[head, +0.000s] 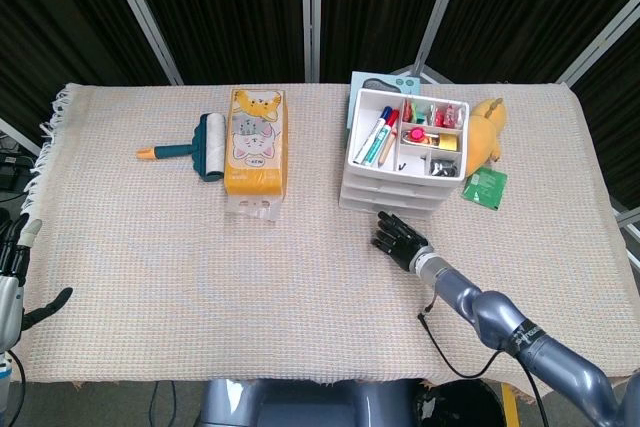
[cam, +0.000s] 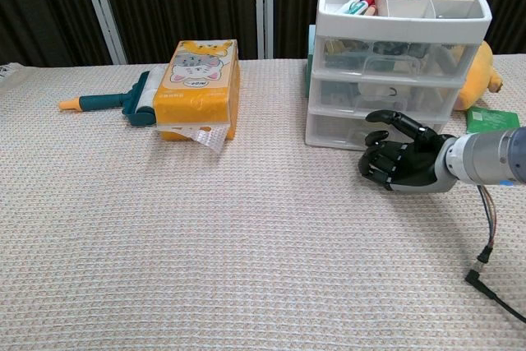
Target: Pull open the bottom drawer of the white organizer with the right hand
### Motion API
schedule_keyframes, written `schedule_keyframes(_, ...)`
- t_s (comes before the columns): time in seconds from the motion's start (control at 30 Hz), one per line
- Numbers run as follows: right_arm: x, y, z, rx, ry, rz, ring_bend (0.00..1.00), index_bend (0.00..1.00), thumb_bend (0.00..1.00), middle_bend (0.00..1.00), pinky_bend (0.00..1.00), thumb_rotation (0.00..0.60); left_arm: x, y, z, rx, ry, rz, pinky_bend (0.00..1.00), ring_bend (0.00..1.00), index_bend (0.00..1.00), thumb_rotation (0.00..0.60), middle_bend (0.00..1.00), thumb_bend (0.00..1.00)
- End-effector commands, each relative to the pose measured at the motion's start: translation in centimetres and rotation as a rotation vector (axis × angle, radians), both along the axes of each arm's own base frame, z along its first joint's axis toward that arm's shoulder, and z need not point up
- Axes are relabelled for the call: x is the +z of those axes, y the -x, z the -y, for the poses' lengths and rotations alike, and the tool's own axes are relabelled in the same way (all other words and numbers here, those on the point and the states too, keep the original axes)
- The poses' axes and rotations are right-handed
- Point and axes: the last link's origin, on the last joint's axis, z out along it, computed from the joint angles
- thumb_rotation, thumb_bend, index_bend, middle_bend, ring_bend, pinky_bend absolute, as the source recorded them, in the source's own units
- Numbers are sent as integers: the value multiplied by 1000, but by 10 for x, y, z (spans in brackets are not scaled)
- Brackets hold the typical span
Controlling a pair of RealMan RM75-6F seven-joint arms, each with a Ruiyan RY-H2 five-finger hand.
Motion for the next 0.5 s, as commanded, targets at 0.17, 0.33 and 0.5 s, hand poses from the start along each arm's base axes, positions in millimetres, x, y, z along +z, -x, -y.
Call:
schedule_keyframes(0.17, -1, 4, -1, -4, -6, 19, 791, 370, 309, 814, 661, 600, -1, 0, 0, 3, 7, -4, 0, 0, 0, 600, 0, 32)
schedule_keyframes(0.33, -2, 6, -3, -6, -21, 24, 792, 376, 309, 814, 661, 600, -2, -1, 0, 2, 10, -5, 0, 0, 0, 600, 0, 31)
schedule_keyframes(0.5, -2, 8, -6, -4, -28, 23, 792, 377, 311, 815, 661, 600, -2, -1, 0, 1, 9, -4, 0, 0, 0, 600, 0, 31)
